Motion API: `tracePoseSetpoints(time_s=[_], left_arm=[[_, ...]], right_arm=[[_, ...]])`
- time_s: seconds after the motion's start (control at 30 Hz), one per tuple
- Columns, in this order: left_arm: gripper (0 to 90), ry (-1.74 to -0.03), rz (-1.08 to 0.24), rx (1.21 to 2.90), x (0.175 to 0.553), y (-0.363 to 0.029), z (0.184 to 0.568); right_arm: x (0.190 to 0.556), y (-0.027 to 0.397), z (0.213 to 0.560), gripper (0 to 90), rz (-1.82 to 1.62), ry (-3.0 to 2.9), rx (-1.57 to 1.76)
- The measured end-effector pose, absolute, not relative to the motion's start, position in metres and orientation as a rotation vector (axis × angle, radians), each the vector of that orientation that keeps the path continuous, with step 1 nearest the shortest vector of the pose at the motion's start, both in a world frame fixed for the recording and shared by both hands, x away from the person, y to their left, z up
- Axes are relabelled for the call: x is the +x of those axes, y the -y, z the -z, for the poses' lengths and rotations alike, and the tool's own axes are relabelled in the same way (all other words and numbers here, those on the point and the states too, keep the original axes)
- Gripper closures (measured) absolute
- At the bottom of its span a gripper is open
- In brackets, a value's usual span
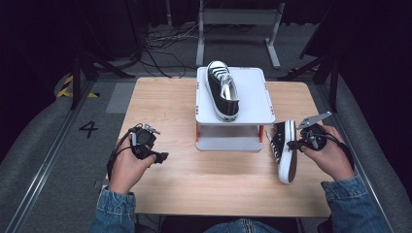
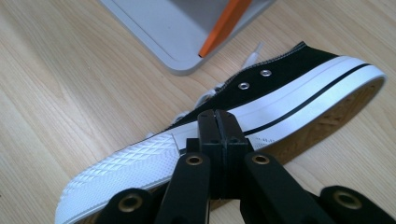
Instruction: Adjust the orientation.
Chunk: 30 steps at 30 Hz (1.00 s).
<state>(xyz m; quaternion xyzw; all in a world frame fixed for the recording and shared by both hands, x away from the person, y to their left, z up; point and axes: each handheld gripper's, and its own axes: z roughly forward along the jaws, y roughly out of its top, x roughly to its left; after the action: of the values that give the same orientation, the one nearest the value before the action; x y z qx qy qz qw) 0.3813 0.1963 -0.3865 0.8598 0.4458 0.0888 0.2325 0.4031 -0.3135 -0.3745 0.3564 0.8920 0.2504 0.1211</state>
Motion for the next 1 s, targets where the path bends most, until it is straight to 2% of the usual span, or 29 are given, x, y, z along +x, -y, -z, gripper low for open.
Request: tracePoseSetpoints(time_s=[0.4, 0.8, 0.87, 1.0], left_arm=[[32.1, -1.152, -0.215, 2.392, 0.4, -0.173, 0.389], [32.0, -1.123, -0.204, 2.406, 0.406, -0.165, 0.389], [32.0, -1.125, -0.198, 2.405, 0.406, -0.164, 0.39], [32.0, -1.131, -0.197, 2.396, 0.407, -0.167, 0.39]], right_arm=[[0.385, 0.373, 0.374, 90.0, -0.689, -2.508, 1.234], [0.382, 0.418, 0.414, 90.0, -0.45, -2.487, 1.423], [0.384, 0.424, 0.425, 90.0, -0.521, -2.504, 1.458], [0.381, 0.426, 0.419, 90.0, -0.568, -2.494, 1.456]])
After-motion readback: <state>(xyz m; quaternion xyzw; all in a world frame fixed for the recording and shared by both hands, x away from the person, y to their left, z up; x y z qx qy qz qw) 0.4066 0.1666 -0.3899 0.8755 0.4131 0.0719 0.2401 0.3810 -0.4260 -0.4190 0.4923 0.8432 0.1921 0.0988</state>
